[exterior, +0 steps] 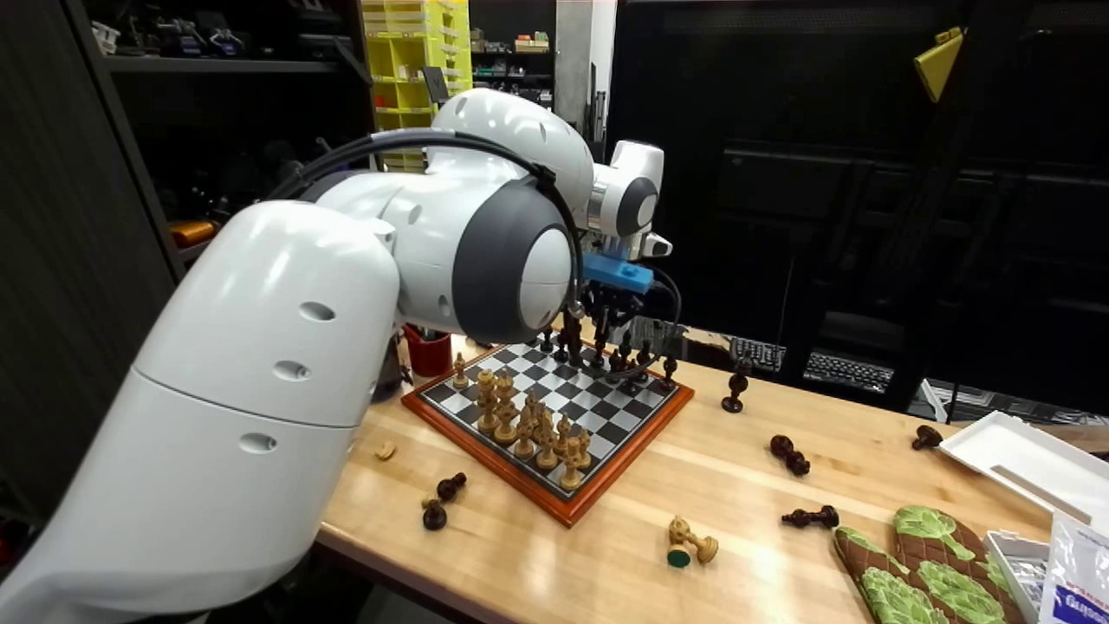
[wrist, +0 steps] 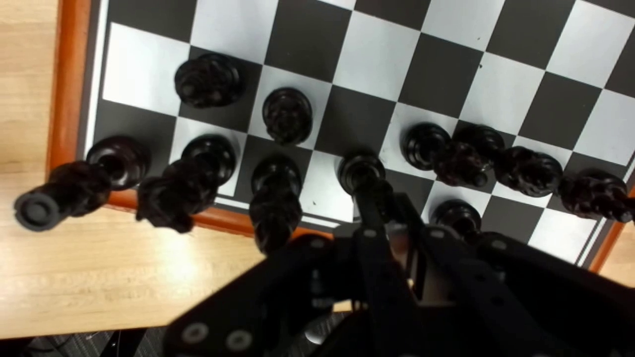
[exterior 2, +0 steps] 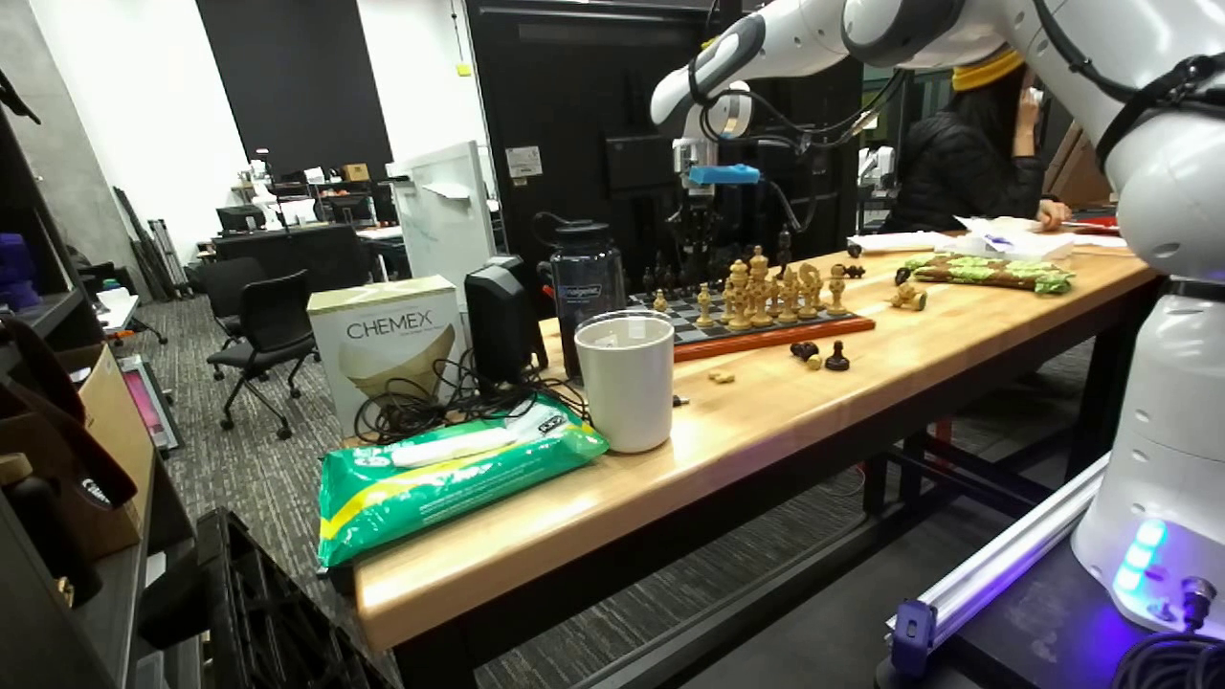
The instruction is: Slightly move a chess piece
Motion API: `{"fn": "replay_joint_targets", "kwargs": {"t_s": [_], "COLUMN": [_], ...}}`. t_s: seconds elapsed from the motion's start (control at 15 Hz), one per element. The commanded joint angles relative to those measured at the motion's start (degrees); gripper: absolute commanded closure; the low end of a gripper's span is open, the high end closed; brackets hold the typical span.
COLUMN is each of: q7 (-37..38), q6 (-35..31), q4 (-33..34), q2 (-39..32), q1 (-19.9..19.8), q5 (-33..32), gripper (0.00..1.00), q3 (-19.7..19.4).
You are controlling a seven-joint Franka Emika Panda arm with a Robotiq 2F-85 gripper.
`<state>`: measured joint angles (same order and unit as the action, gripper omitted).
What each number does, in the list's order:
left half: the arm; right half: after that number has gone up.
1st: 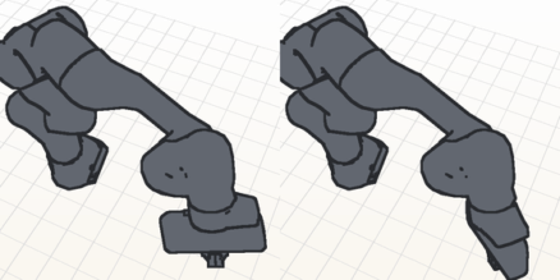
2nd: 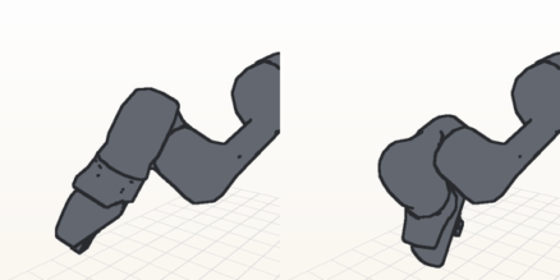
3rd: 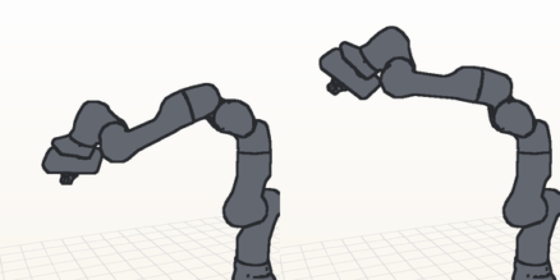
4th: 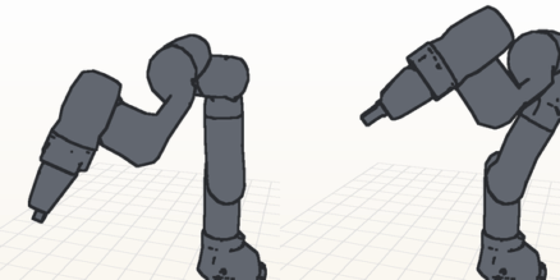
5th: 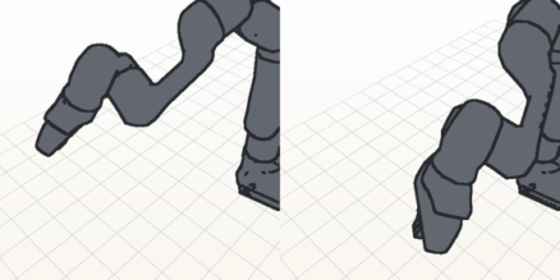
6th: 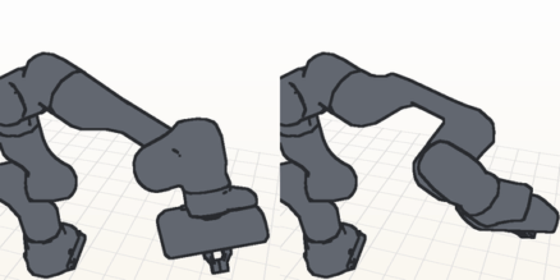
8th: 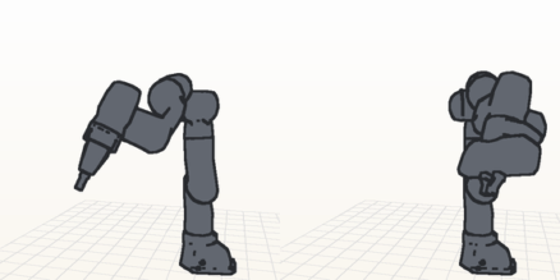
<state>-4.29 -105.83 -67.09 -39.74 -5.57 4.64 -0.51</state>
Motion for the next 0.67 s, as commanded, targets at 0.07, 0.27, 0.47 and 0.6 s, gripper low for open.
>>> {"fn": "replay_joint_targets", "kwargs": {"t_s": [0.07, 0.27, 0.47, 0.6], "q7": [0.64, 0.7, 0.82, 0.95], "q6": [1.81, 1.75, 1.7, 1.67], "q4": [1.33, 1.26, 0.56, 0.31], "q2": [0.01, 0.09, 0.4, 0.54], "q1": [0.39, 0.39, 0.36, 0.43], "q5": [-0.75, -0.74, -0.71, -0.85], "gripper": [0.97, 0.97, 0.97, 0.97], "q3": [-0.29, -0.3, -0.35, -0.44]}}
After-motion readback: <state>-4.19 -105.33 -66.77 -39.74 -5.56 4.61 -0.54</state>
